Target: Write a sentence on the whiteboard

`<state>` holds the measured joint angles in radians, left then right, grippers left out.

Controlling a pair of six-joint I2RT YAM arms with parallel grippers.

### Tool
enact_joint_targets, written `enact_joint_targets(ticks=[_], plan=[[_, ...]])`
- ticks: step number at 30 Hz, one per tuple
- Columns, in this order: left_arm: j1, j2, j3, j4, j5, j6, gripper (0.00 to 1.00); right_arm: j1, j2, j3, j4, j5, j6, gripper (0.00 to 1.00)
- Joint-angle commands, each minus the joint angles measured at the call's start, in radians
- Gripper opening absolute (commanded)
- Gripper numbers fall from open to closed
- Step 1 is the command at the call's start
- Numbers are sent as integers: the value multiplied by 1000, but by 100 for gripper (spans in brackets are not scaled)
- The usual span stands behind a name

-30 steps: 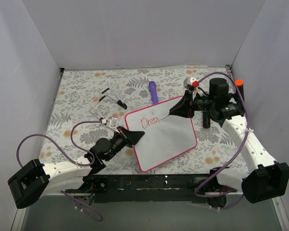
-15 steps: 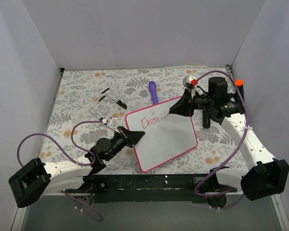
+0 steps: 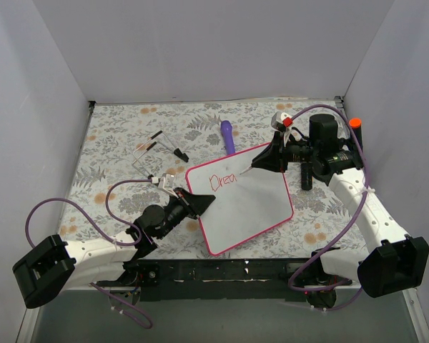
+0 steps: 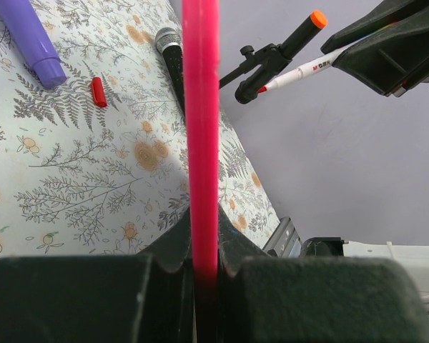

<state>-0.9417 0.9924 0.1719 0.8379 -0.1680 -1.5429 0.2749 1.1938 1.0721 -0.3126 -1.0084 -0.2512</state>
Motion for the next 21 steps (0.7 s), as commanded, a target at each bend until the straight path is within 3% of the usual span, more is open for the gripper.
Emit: enact_joint_targets(ticks=[1,21], plan=[[3,-43,28,142,-4,-19,0,-3,-2,34,15,-15,-7,1],[6,-5,28,182,-15,-46,0,-2,26,57,-19,-10,-57,1]])
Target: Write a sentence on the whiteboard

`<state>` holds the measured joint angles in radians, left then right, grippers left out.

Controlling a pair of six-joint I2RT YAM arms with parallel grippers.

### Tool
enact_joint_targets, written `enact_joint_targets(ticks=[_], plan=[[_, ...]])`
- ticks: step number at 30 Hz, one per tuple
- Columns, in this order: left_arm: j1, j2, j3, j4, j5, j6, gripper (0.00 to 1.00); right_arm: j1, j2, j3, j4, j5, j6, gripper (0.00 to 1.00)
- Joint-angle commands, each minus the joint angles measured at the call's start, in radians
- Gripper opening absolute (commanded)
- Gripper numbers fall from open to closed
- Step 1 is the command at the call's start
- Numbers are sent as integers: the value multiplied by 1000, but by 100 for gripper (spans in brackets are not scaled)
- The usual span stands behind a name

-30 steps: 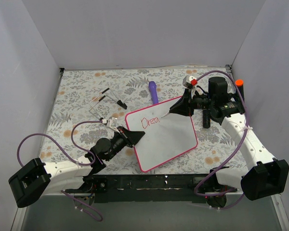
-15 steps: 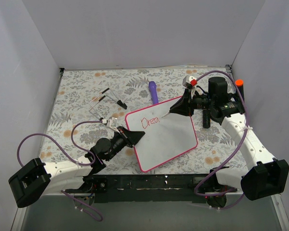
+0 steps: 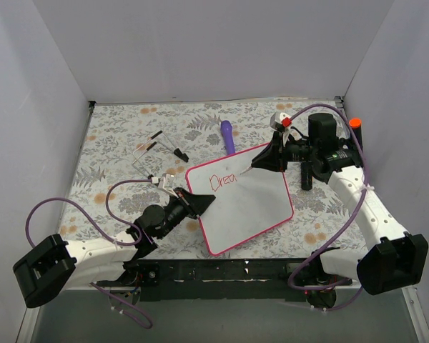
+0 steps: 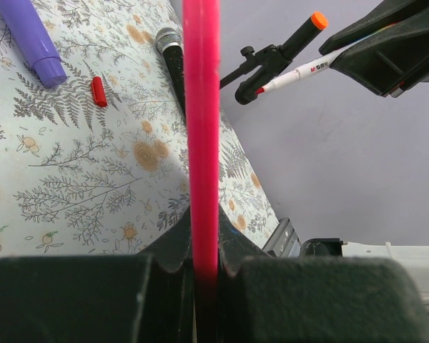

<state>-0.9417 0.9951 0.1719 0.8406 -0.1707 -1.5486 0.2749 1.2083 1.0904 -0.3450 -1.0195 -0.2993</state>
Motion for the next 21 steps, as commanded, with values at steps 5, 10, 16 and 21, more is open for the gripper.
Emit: enact_joint_targets(ticks=[5,10,16,21], plan=[[4,7,32,190,-10,-56,0,13,8,25,28,27,-1,1],[4,10,41,181,-13,-57,0,33,14,23,44,99,17,1],[4,14,40,189,-9,-57,0,47,56,28,57,133,32,1],[6,19,37,199,-7,-57,0,56,85,46,54,145,34,1]])
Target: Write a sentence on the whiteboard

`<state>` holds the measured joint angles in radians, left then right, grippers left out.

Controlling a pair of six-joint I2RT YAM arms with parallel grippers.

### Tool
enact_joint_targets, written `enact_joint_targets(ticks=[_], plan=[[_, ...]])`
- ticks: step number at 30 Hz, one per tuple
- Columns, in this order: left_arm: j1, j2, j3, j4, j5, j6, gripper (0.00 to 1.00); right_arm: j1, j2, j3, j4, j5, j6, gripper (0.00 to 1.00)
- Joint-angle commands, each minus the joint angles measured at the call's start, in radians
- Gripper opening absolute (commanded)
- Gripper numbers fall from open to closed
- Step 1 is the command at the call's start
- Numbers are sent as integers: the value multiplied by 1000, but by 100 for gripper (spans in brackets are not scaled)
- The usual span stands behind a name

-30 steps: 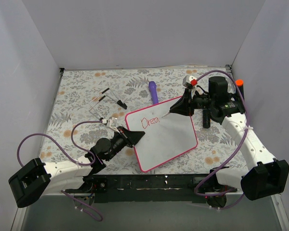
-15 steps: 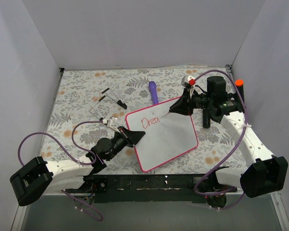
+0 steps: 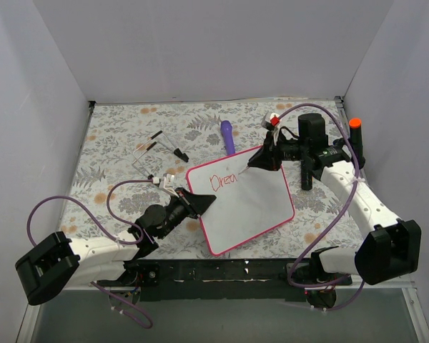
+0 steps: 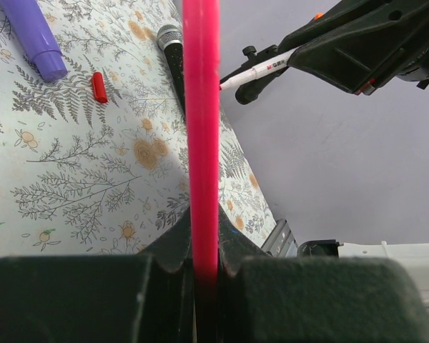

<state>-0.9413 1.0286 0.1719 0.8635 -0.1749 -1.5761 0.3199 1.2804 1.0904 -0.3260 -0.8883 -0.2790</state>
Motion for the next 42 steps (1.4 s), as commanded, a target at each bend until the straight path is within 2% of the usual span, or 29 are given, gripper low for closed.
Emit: enact_joint_targets(ticks=[1,18,42], plan=[[4,-13,37,178,0,-30,0,15,16,46,35,17,14,1],[4,4,35,195,8,-32,0,21,43,71,39,26,26,1],[4,-7,26,203,-1,-28,0,21,-21,-29,15,-8,-6,1]])
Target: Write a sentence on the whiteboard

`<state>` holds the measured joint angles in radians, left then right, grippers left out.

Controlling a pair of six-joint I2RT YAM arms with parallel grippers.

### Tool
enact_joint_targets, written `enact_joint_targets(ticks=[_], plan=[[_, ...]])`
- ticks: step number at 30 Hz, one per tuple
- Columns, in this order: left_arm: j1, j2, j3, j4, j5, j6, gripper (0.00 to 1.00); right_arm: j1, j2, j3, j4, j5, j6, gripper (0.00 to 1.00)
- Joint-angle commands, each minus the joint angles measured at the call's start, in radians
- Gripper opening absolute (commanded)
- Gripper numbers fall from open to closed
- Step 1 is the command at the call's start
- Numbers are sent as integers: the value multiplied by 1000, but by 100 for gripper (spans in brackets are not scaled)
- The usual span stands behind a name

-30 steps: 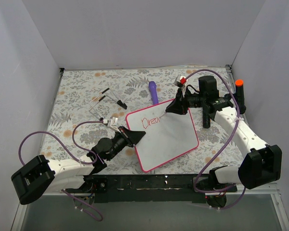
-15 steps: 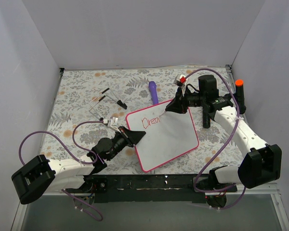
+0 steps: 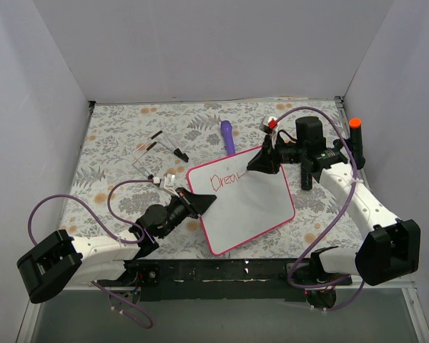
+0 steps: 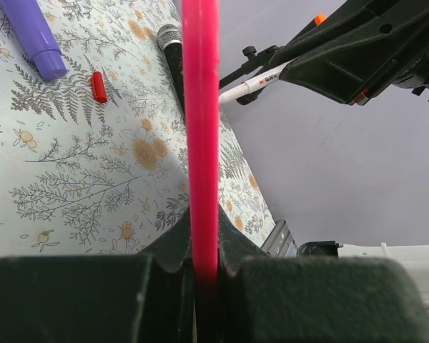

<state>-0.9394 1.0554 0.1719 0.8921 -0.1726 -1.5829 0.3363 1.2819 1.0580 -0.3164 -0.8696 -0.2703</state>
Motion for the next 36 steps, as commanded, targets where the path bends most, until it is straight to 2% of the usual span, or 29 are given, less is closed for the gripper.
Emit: enact_joint_targets(ticks=[1,17,26,36], plan=[[2,-35,25,174,-4,-20,0,4,-18,7,2,-31,-15,1],[2,-23,24,179,2,-22,0,4,51,115,2,15,-9,1],[4,-29,18,182,1,-22,0,-10,48,108,2,61,-4,1],[2,-38,14,180,-2,-20,0,-8,34,66,-99,-8,-81,1]])
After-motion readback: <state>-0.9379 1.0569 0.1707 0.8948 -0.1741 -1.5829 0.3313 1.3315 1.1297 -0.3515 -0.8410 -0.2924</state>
